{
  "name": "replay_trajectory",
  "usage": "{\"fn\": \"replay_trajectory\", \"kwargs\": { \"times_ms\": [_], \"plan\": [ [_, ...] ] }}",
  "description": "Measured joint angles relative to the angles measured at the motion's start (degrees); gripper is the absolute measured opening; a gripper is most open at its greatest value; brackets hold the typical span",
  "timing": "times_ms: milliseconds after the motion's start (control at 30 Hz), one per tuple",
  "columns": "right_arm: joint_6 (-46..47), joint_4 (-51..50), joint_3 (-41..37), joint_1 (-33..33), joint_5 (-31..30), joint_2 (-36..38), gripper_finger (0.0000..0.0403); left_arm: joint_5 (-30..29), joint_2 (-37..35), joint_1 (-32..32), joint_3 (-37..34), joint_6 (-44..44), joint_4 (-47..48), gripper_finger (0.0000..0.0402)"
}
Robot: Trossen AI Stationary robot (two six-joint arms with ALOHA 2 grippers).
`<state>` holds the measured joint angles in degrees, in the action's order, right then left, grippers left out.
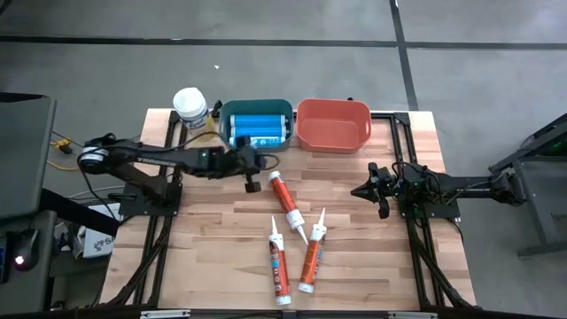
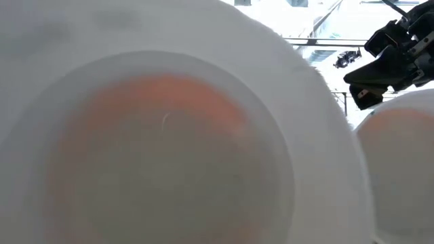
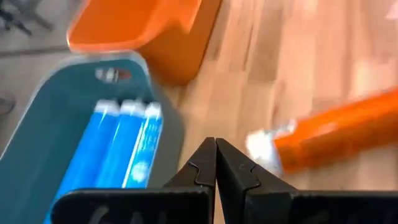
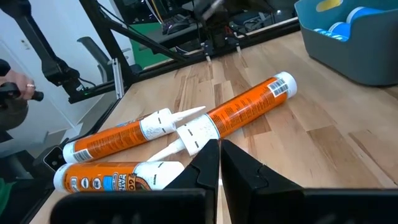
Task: Pick & place silicon tubes, Sealant and Lysol wipes
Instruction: Put the right orange sealant into the orange bin
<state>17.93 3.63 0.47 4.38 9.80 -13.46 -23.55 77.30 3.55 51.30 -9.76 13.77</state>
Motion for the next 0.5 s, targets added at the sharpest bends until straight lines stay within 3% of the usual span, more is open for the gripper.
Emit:
{"fn": "replay_trajectory", "kwargs": {
  "times_ms": [300, 500],
  "plan": [
    [0.0, 0.0, 0.0, 0.0, 0.0, -0.1, 0.0012, 3.9, -9.5, -5.7, -16.4, 4.8, -18.6, 0.0],
    [0.0, -0.2, 0.0, 0.0, 0.0, -0.6, 0.0012, 7.6, -16.3, -5.9, -26.0, 6.9, -27.2, 0.0]
  ]
}}
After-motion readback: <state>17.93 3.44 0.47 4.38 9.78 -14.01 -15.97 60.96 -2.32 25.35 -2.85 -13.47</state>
